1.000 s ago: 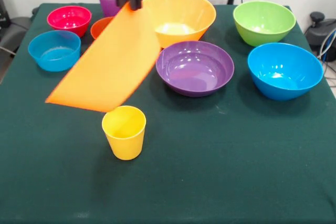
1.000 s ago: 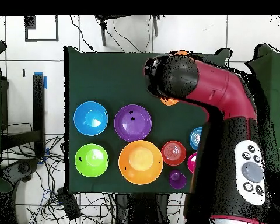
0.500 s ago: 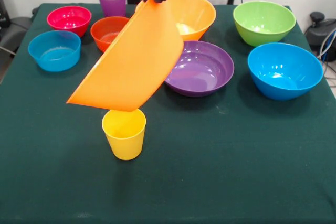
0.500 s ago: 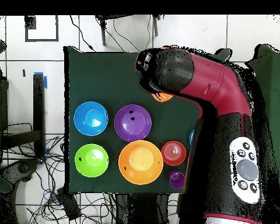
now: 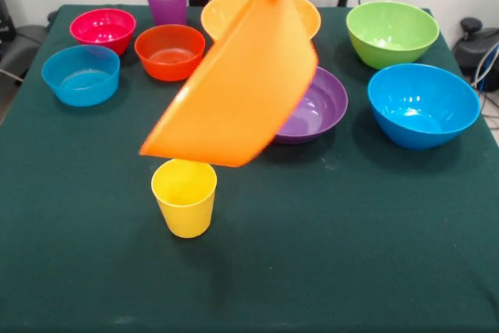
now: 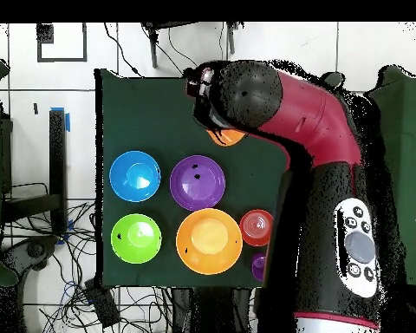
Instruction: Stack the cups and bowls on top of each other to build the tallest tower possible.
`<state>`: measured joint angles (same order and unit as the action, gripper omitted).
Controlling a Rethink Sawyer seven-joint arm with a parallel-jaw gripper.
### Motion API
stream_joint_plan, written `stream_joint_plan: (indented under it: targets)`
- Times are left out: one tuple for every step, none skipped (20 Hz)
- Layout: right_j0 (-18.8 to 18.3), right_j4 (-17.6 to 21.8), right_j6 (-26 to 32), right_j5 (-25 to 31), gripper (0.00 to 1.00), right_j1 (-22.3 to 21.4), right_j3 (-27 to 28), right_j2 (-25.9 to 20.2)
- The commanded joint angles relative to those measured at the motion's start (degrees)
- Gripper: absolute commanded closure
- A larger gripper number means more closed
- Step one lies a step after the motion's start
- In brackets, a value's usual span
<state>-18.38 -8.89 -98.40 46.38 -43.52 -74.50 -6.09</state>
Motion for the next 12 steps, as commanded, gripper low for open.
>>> stream_joint_plan:
  targets:
    - [1.28, -4.63, -6.47, 0.06, 1.00, 2.73, -1.77, -7.71]
    - [1.13, -5.90, -6.34, -0.71, 1.00, 3.01, -2.52, -8.54]
    - [1.05, -6.44, -5.93, -1.45, 1.00, 3.20, -2.87, -8.97]
    - [0.62, -7.45, -4.84, -3.36, 1.00, 3.53, -3.72, -10.30]
    - [0.58, -7.84, -4.55, -3.92, 1.00, 3.78, -3.86, -10.62]
    - [0.21, -8.69, -3.90, -5.04, 1.00, 4.01, -4.45, -11.54]
    - [0.13, -9.04, -3.59, -5.33, 1.00, 4.24, -4.49, -11.88]
    - [-0.04, -9.62, -3.33, -5.45, 1.00, 4.37, -4.60, -12.34]
    - [-0.08, -9.96, -3.23, -5.62, 1.00, 4.46, -4.71, -12.60]
    - [-0.40, -10.70, -3.13, -6.21, 1.00, 4.44, -5.18, -13.19]
    - [-0.56, -10.99, -2.87, -6.40, 1.00, 4.63, -5.29, -13.62]
    - [-1.25, -11.63, -2.06, -7.57, 1.00, 4.70, -6.07, -14.77]
